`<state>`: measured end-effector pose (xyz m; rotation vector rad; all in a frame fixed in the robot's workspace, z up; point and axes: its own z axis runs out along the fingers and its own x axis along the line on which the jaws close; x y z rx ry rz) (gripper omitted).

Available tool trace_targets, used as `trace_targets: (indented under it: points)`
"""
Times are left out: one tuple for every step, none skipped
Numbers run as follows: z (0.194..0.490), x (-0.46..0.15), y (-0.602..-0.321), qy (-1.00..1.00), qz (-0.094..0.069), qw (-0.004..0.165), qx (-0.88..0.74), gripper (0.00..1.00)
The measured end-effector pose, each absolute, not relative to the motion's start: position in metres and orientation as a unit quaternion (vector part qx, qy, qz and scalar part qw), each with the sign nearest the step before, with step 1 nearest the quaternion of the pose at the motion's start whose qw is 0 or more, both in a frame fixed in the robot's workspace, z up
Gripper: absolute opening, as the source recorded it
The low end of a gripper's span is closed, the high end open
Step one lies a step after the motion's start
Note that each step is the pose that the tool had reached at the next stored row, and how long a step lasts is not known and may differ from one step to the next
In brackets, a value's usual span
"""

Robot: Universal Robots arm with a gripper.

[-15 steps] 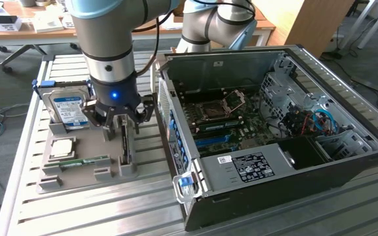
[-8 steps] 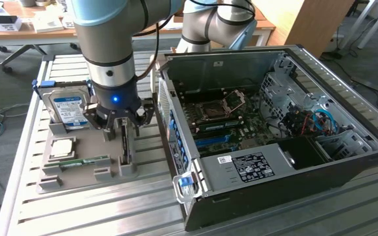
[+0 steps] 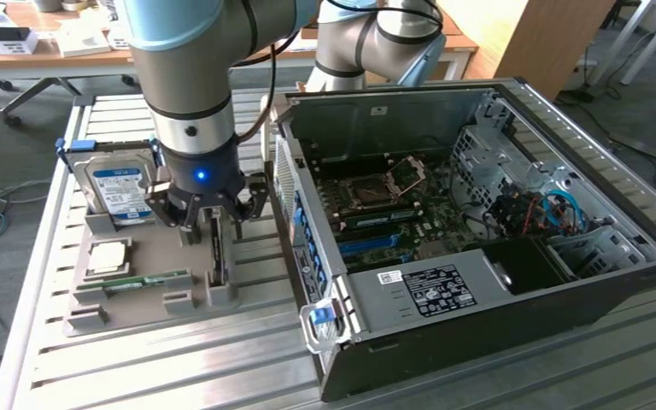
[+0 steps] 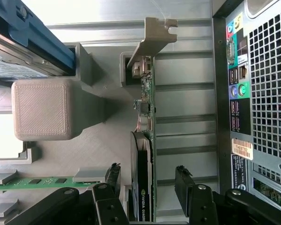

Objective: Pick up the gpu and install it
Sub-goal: 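Pick up the gpu and move the gpu toward the slot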

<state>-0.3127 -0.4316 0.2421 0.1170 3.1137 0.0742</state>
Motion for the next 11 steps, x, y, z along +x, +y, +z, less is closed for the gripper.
trace_targets:
  points:
    - [0.2421, -0.3127, -0.4316, 0.999, 0.024, 0.012, 0.038, 0.59]
    - [0.2420, -0.3128, -0.4316, 0.999, 0.024, 0.012, 0.038, 0.59]
    - [0.2417, -0.3128, -0.4315, 0.999, 0.024, 0.012, 0.038, 0.59]
    - [0.2411, -0.3128, -0.4313, 0.999, 0.024, 0.013, 0.038, 0.59]
    - [0.2407, -0.3129, -0.4311, 0.999, 0.024, 0.012, 0.038, 0.59]
    - [0.2402, -0.3129, -0.4309, 0.999, 0.024, 0.012, 0.038, 0.59]
    - [0.2396, -0.3129, -0.4308, 0.999, 0.024, 0.012, 0.038, 0.59]
    - [0.2389, -0.3129, -0.4306, 0.999, 0.024, 0.012, 0.038, 0.59]
    - [0.2382, -0.3129, -0.4304, 0.999, 0.024, 0.012, 0.038, 0.59]
    - [0.2375, -0.3130, -0.4303, 0.999, 0.024, 0.012, 0.038, 0.59]
    - [0.2368, -0.3130, -0.4302, 0.999, 0.024, 0.012, 0.038, 0.59]
